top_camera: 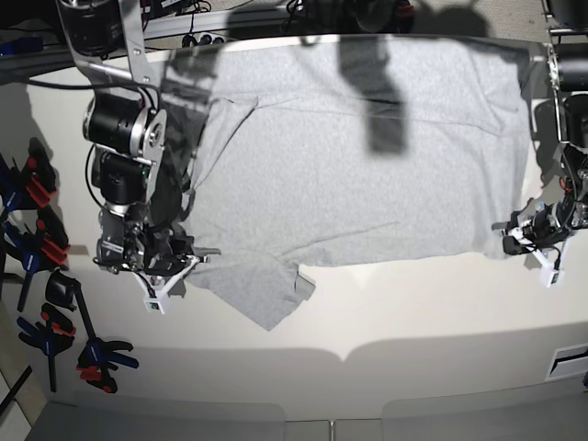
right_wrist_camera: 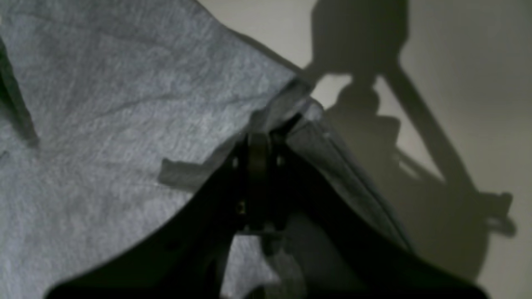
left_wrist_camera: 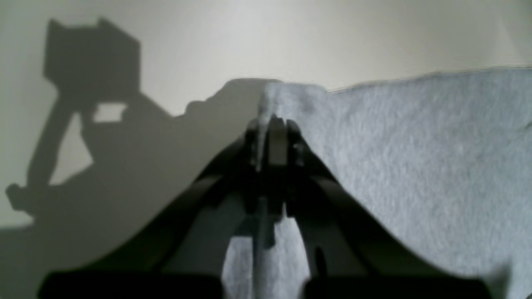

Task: Fold the T-shirt properly
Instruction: 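Lift both grasped side edges and fold them over toward the collar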

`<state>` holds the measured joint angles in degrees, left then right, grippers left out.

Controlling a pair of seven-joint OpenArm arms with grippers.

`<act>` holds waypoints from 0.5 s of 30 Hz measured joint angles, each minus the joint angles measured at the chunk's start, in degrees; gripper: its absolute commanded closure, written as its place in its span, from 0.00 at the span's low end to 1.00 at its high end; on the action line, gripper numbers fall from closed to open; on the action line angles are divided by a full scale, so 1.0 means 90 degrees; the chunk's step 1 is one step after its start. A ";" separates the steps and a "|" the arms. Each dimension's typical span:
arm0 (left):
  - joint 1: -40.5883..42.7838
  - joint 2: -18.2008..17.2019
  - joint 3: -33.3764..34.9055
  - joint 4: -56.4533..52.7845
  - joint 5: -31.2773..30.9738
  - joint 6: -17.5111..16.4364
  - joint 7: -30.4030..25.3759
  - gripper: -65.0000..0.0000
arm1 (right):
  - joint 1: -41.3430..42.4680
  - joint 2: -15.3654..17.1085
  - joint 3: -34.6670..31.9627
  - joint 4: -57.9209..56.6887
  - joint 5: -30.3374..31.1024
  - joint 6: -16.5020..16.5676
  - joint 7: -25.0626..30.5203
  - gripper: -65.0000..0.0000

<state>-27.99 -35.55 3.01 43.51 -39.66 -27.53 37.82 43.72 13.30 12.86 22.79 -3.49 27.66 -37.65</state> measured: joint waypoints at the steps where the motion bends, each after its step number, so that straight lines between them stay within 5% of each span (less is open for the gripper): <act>1: -0.0002 0.0000 0.0000 0.0000 -0.0019 0.0000 -0.0061 1.00 | 0.0051 -0.0005 -0.0002 -0.0022 -0.0022 0.0000 -0.0068 1.00; 15: -0.0223 0.0000 0.0000 0.0141 0.0442 -0.0002 -0.0204 1.00 | 0.0729 -0.0019 -0.0012 0.0257 0.0068 0.0002 -0.0289 1.00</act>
<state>-30.00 -35.55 3.01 44.77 -35.68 -27.55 35.99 50.28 13.13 12.75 25.10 -2.87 27.68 -40.25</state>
